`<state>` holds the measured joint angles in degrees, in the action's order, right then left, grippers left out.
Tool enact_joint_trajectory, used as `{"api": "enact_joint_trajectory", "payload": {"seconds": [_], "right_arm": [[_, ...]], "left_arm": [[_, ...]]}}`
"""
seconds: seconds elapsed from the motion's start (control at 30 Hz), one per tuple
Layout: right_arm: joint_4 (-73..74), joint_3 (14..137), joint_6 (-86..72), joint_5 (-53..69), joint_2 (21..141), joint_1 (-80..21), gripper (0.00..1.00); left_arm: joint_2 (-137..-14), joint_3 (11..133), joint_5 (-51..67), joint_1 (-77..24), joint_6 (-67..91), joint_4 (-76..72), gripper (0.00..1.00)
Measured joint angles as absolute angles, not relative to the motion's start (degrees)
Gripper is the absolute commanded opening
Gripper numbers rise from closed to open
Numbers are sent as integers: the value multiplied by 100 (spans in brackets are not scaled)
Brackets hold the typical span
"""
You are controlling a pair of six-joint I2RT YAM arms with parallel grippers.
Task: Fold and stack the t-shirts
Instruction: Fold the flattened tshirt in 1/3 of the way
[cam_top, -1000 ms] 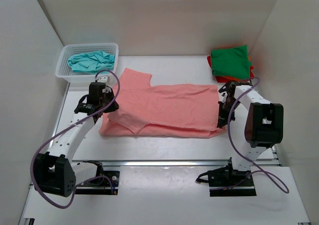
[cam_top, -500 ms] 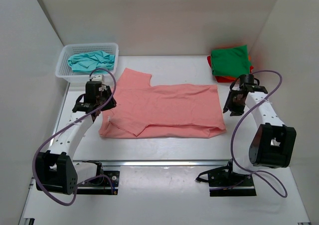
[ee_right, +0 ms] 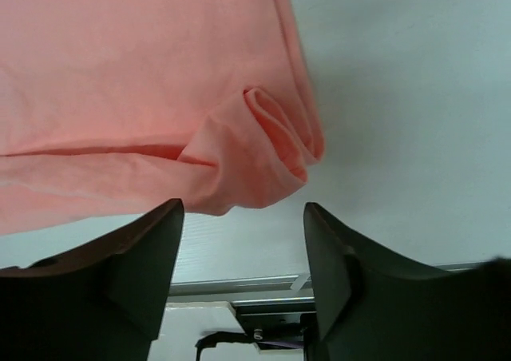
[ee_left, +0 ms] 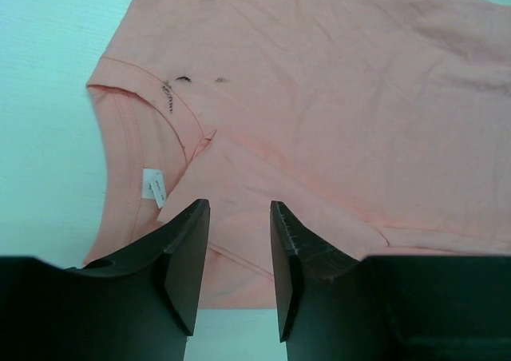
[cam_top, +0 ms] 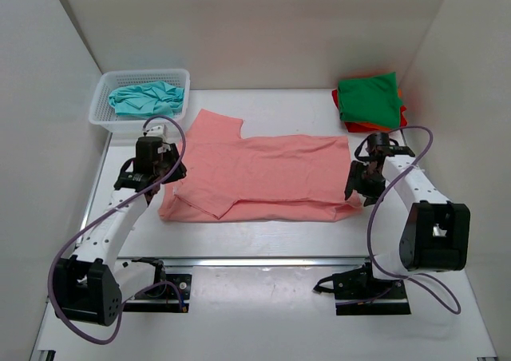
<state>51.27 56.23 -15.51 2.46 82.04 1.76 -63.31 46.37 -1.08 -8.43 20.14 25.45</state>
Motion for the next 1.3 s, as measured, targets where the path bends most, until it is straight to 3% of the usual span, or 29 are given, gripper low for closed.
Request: {"api": "enact_joint_trajectory", "payload": {"seconds": [0.13, 0.4, 0.6, 0.63, 0.67, 0.9, 1.3], "right_arm": [[5113, 5579, -1636, 235, 8112, 25, 64], [4910, 5100, -1660, 248, 8031, 318, 56], [4493, 4781, -1798, 543, 7961, 558, 17], [4418, 4718, -1839, 593, 7918, 596, 2], [4364, 4665, -1852, 648, 7859, 635, 0], [4224, 4552, -2130, 814, 7227, 714, 0], [5035, 4440, -3468, 158, 5140, -45, 0]], "left_arm": [[-6331, 4622, -108, -847, 2014, 2541, 47], [-6331, 4543, -108, -854, 2014, 2526, 47], [-6331, 4530, -108, -869, 2012, 2521, 47], [-6329, 4523, -108, -880, 2014, 2519, 47], [-6326, 4512, -108, -886, 2012, 2517, 47], [-6259, 4427, -110, -1033, 1990, 2491, 47], [-6119, 4355, -38, -1214, 1822, 2429, 47]]}}
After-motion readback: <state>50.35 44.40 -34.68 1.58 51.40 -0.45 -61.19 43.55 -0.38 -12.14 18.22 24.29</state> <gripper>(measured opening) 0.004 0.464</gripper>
